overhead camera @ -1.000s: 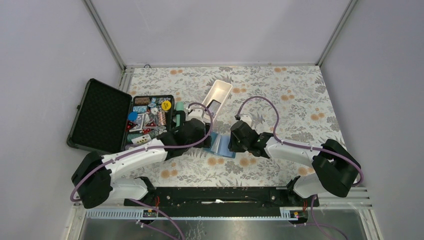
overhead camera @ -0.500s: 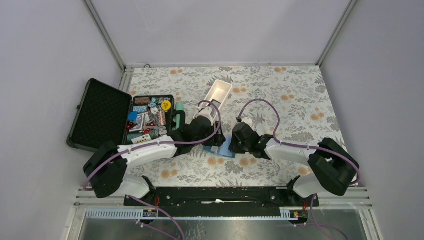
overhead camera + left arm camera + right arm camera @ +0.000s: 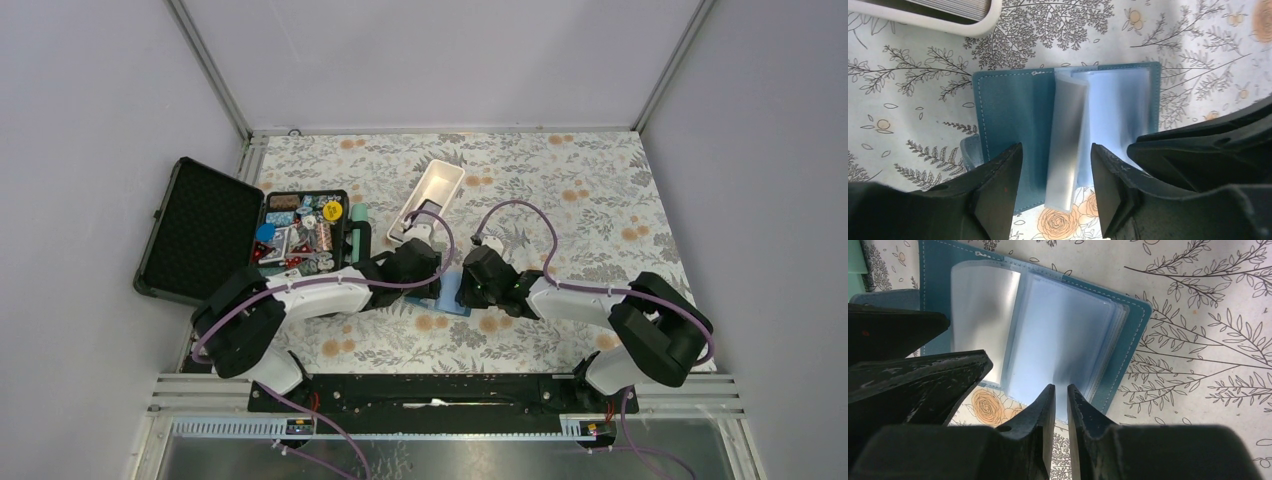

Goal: Put the credit cards into the card holder
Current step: Open the card holder at the center of the board.

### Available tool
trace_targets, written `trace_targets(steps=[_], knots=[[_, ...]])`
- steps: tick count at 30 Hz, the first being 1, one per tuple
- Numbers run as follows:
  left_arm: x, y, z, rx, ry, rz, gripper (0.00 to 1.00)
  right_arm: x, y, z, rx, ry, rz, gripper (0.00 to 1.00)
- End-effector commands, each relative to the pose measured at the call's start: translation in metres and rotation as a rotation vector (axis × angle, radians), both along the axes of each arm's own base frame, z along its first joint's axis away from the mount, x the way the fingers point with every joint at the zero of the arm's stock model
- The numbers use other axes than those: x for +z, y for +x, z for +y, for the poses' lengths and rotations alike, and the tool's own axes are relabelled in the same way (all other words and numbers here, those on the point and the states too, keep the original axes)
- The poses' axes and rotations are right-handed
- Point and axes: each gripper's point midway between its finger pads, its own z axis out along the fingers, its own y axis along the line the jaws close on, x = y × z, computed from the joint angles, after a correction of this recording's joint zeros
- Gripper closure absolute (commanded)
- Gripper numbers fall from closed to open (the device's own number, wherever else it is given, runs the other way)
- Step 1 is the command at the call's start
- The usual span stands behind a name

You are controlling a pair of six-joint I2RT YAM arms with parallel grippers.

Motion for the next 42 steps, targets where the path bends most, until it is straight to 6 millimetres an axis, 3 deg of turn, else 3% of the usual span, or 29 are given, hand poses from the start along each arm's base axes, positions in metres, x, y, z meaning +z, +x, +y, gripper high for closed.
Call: trace_targets(steps=[1, 10, 19, 25, 29, 36, 42], knots=[[0.007, 0.013, 0.005, 0.030, 0.098, -0.070, 0.47, 0.002, 0.004, 0.004, -0.001, 0.019, -0.001, 0.79], [-0.003, 0.010, 0.020, 0.064, 0.161, -0.056, 0.69, 0.015, 0.009, 0.003, 0.009, -0.005, -0.033, 0.79], [-0.003, 0.004, 0.026, 0.074, 0.160, -0.045, 0.73, 0.031, 0.011, 0.019, 0.093, 0.040, -0.058, 0.79], [-0.004, 0.003, 0.036, 0.092, 0.192, -0.044, 0.70, 0.020, 0.008, 0.025, 0.105, 0.047, -0.011, 0.80], [0.001, 0.002, 0.041, 0.102, 0.186, -0.060, 0.69, 0.003, 0.001, 0.015, 0.073, 0.019, 0.026, 0.81], [0.034, 0.008, 0.043, 0.108, 0.162, -0.130, 0.65, -0.012, -0.009, 0.004, 0.060, -0.014, 0.063, 0.81], [0.090, 0.011, 0.013, 0.052, -0.026, -0.186, 0.61, -0.011, -0.007, 0.004, 0.057, -0.016, 0.056, 0.81]])
